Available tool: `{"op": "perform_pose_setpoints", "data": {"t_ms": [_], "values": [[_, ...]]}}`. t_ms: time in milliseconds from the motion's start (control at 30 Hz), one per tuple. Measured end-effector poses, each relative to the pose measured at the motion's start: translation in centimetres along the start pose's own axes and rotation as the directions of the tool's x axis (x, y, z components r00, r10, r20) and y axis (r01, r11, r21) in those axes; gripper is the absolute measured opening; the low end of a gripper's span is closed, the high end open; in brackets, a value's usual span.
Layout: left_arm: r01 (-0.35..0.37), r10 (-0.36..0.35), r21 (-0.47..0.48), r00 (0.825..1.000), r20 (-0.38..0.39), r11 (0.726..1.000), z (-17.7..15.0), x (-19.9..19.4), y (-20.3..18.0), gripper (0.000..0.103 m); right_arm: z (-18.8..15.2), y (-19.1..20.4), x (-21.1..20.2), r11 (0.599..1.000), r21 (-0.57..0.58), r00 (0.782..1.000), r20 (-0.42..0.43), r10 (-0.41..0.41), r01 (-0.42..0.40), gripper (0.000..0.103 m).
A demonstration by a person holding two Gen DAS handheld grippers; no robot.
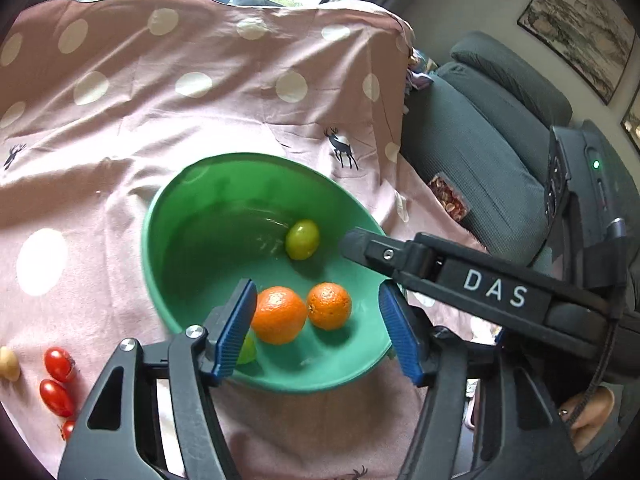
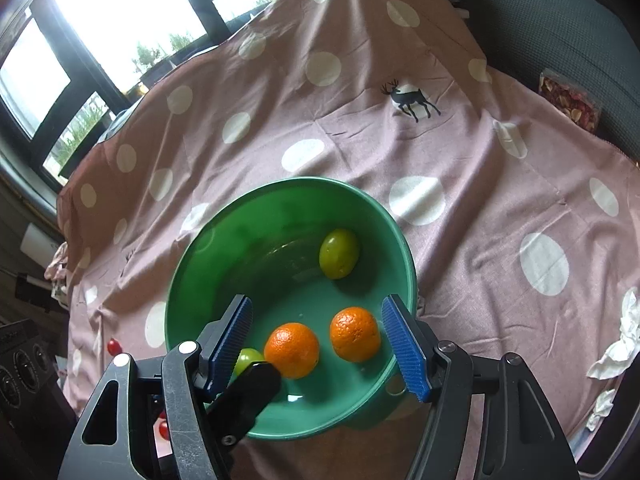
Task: Organize fruits
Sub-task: 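Open the right tool to drop the mandarin into the bowl, then withdraw the open right tool toward the tan fruits and tomatoes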
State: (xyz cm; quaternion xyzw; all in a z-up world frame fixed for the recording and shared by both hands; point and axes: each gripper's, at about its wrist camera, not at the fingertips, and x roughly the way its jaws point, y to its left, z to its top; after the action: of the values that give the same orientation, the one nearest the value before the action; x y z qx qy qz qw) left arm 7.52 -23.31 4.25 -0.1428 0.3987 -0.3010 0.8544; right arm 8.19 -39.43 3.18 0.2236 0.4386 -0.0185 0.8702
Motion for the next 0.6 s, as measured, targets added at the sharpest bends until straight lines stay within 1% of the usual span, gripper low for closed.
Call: {"op": "perform_pose_setpoints", "data": {"t_ms": [67, 133, 233, 300, 400, 500, 533, 600], "values": [[0.004, -0.003, -0.031, 1.000, 0.030, 1.000, -0.1, -1.6, 0.9, 0.066, 0.0, 0.4, -0.2, 1.000, -0.009, 1.000, 0.009, 0.009, -0.009, 0.069], [-0.008, 0.010, -0.049, 0.999, 0.052, 0.999, -0.2, -3.3, 1.6, 0.067, -0.1, 0.7, -0.6, 1.000, -0.016, 1.000, 0.022, 0.015, -0.014, 0.069], [-0.058, 0.064, -0.066, 0.994, 0.094, 0.996, -0.2, -6.1, 2.9, 0.071, -0.3, 1.6, -1.3, 0.999, -0.033, 0.998, 0.045, 0.037, -0.036, 0.070], [-0.103, 0.112, -0.080, 0.987, 0.119, 0.991, -0.2, -8.0, 4.0, 0.074, -0.4, 2.4, -1.7, 0.997, -0.049, 0.996, 0.057, 0.062, -0.059, 0.071], [-0.172, 0.187, -0.110, 0.970, 0.153, 0.979, -0.4, -10.6, 6.1, 0.076, -0.8, 3.8, -2.2, 0.993, -0.074, 0.993, 0.070, 0.096, -0.091, 0.071], [-0.236, 0.260, -0.154, 0.953, 0.156, 0.959, -0.6, -12.9, 8.9, 0.077, -1.3, 5.6, -2.5, 0.985, -0.109, 0.987, 0.074, 0.143, -0.135, 0.072], [-0.273, 0.297, -0.161, 0.942, 0.157, 0.949, -0.7, -13.5, 9.9, 0.077, -1.5, 6.3, -2.5, 0.980, -0.124, 0.984, 0.070, 0.164, -0.154, 0.072], [-0.350, 0.376, -0.170, 0.913, 0.159, 0.921, -1.1, -14.3, 11.7, 0.077, -1.9, 7.6, -2.4, 0.968, -0.150, 0.976, 0.052, 0.211, -0.201, 0.072]]}}
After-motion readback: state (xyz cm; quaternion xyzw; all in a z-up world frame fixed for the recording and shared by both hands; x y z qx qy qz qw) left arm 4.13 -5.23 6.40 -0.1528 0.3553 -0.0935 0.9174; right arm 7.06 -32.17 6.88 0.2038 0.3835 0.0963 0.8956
